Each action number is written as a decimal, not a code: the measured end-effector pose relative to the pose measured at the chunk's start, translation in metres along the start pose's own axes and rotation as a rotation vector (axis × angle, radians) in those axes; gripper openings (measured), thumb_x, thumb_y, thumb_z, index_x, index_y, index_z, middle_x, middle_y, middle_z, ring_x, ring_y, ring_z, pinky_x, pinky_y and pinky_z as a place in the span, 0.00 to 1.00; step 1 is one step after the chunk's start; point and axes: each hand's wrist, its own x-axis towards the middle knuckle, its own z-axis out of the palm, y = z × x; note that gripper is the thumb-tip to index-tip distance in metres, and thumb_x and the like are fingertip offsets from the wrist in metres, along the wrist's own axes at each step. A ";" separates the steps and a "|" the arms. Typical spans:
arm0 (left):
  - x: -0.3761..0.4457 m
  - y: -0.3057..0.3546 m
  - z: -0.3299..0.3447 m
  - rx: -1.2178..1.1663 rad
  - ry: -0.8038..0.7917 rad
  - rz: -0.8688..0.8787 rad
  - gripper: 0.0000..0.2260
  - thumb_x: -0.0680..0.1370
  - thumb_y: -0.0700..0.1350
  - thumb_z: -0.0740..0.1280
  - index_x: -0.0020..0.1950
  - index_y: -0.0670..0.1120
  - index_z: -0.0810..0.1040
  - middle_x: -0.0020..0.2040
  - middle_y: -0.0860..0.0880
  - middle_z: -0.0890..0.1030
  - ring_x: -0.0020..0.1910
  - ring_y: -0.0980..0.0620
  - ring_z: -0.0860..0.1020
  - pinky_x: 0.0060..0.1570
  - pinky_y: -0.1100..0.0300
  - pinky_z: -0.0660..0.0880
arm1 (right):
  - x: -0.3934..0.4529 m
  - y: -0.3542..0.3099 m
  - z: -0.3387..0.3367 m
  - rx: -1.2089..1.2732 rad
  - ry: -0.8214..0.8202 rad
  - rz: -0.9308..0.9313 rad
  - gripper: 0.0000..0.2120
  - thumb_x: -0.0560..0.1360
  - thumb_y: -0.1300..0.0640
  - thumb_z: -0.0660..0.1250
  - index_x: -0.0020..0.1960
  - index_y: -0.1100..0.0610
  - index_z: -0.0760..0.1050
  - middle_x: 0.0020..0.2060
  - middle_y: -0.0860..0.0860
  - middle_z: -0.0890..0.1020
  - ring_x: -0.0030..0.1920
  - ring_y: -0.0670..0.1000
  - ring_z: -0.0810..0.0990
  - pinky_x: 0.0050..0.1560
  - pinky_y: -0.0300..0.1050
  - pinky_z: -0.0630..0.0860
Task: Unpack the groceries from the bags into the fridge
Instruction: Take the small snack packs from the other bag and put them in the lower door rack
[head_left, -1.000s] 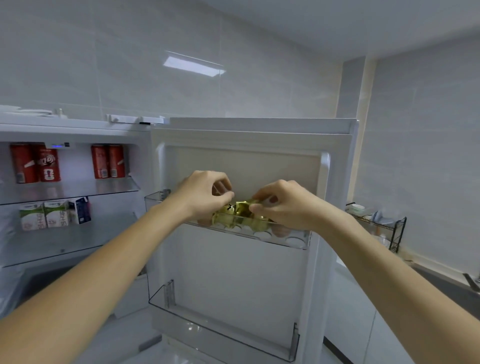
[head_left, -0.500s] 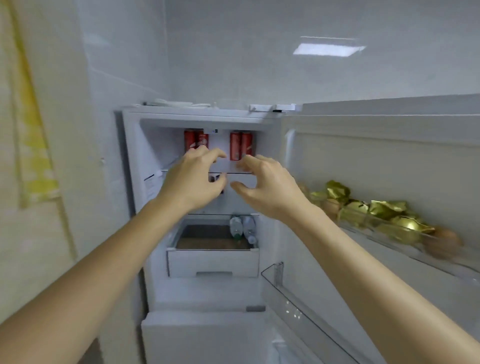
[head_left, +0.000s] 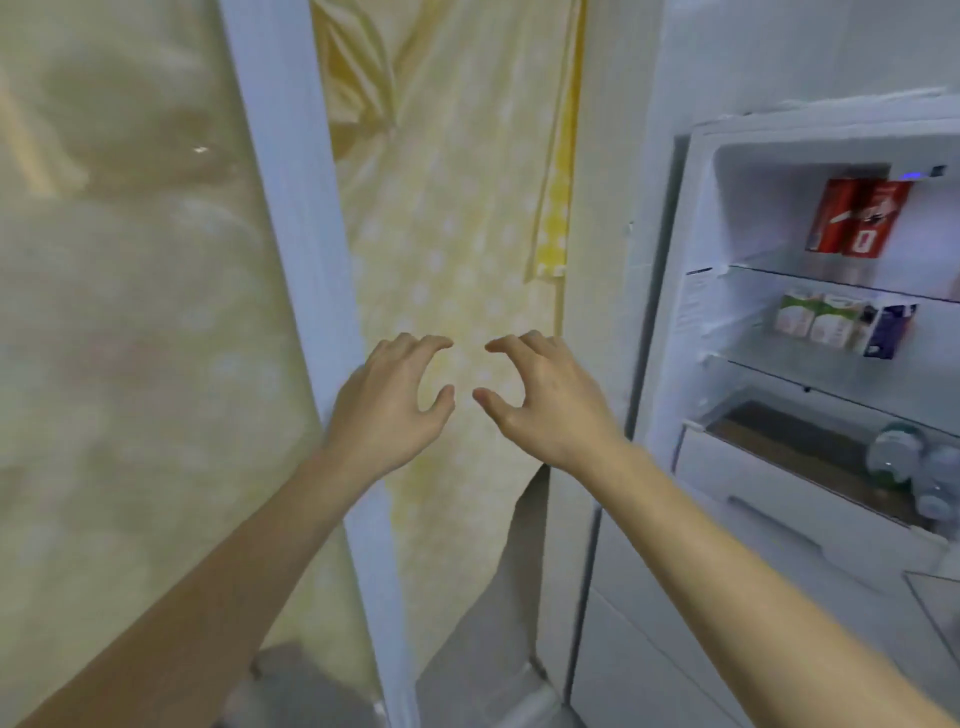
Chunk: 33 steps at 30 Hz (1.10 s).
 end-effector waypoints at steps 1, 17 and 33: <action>-0.028 -0.016 -0.013 0.036 0.002 -0.047 0.21 0.79 0.53 0.66 0.72 0.55 0.71 0.60 0.54 0.76 0.61 0.49 0.74 0.50 0.51 0.74 | -0.007 -0.019 0.014 0.043 -0.023 -0.040 0.25 0.78 0.41 0.67 0.72 0.49 0.71 0.64 0.47 0.76 0.67 0.53 0.71 0.58 0.52 0.75; -0.551 -0.133 -0.240 0.468 0.087 -1.050 0.24 0.76 0.58 0.59 0.70 0.51 0.76 0.58 0.51 0.80 0.58 0.46 0.76 0.52 0.50 0.76 | -0.233 -0.396 0.214 0.538 -0.670 -0.791 0.28 0.80 0.41 0.66 0.77 0.48 0.65 0.69 0.45 0.72 0.70 0.51 0.68 0.66 0.47 0.71; -0.861 -0.192 -0.305 0.661 0.098 -1.725 0.34 0.75 0.51 0.73 0.78 0.52 0.64 0.75 0.38 0.62 0.73 0.34 0.63 0.62 0.33 0.72 | -0.429 -0.604 0.394 0.326 -1.132 -0.971 0.36 0.78 0.40 0.67 0.80 0.46 0.56 0.80 0.52 0.58 0.80 0.63 0.55 0.75 0.62 0.66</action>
